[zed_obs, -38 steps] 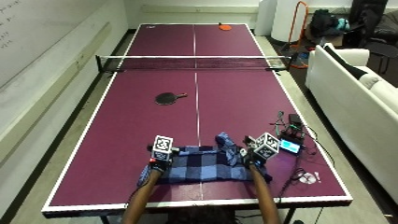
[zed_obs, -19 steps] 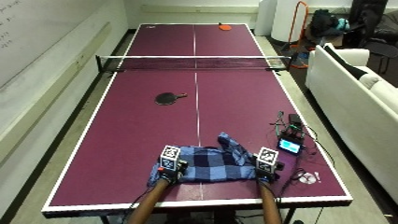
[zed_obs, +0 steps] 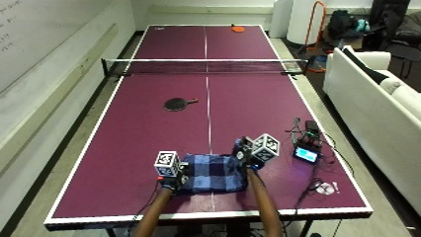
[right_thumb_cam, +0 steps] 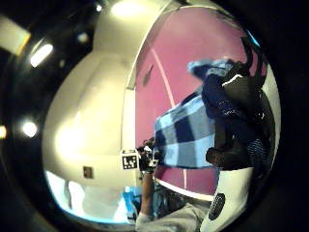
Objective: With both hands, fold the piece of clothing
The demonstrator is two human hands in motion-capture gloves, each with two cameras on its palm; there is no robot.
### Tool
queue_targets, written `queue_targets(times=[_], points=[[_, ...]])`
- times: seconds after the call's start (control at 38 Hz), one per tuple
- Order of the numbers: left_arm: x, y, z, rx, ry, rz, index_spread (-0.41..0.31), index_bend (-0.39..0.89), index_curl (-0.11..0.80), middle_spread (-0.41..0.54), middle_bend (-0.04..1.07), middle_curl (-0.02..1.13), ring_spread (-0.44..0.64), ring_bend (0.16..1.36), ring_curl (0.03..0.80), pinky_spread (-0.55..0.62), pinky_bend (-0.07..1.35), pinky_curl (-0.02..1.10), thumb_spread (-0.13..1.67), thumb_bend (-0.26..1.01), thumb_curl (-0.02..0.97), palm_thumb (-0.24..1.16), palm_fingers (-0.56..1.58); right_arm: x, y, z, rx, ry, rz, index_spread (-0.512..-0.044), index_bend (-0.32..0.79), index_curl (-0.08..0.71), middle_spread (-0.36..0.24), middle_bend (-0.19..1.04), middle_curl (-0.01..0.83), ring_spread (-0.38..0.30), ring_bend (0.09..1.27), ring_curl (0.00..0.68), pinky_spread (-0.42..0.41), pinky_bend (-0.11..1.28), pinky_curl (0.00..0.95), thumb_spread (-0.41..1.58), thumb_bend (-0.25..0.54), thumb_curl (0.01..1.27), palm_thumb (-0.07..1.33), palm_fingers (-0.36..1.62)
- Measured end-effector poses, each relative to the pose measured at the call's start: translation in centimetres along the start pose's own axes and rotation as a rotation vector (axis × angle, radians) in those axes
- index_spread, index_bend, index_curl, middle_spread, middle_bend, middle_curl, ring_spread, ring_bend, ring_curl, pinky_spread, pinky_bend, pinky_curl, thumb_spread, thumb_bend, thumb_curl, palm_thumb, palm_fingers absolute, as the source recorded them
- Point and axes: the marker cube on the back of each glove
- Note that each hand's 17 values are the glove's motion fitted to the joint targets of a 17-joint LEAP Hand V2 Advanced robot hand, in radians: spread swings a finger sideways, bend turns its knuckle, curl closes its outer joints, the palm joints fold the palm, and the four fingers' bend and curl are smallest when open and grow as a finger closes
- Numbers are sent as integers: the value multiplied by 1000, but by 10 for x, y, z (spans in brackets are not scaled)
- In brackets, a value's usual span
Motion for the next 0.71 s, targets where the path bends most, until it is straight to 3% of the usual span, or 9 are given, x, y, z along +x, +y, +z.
queue_targets(times=[0.11,0.18,0.26,0.37,0.55,0.66,0.71], points=[[-18,13,-28,32,8,-49,-133,157,375,-107,187,329,16,552,345,328,287,376,1463,47,162,243,543,-74,16,42,-127,-22,-120,-306,127,275,-238,461,491,-239,832,503,-288,449,401,992,20,417,1046,1227],[-41,9,-16,34,21,-79,-132,154,374,-111,179,335,11,550,347,329,278,375,1460,52,170,262,546,-127,28,63,-164,7,-211,-305,121,277,-238,461,491,-240,833,504,-293,449,403,977,7,427,1054,1226],[-69,-3,10,56,61,-84,-135,150,372,-114,180,342,8,553,348,324,260,372,1464,61,178,289,552,-176,68,53,-215,45,-272,-305,127,283,-238,459,490,-242,830,504,-297,444,403,955,-7,438,1060,1223],[-84,5,3,100,74,-108,-135,149,370,-117,178,345,-3,554,347,323,243,368,1470,69,186,314,568,-226,135,34,-323,122,-312,-305,127,288,-239,451,489,-243,828,504,-306,445,404,924,-21,451,1051,1220],[-93,17,-6,122,61,-130,-147,160,371,-130,177,350,-21,551,344,318,209,360,1476,70,193,332,617,-251,176,60,-524,97,-432,-305,123,293,-237,446,488,-242,822,503,-313,443,404,882,-24,474,1042,1222],[-99,13,-1,124,37,-140,-150,160,374,-134,172,353,-26,541,344,316,198,360,1482,70,196,340,628,-240,171,61,-554,-17,-508,-308,100,284,-242,453,489,-244,821,501,-289,431,401,873,-29,482,1025,1175],[-99,13,-1,124,26,-145,-151,158,375,-135,170,353,-28,537,344,315,195,360,1483,69,197,342,630,-233,166,57,-558,-99,-548,-309,89,277,-233,409,477,-244,800,494,-239,425,400,902,-48,474,966,1077]])
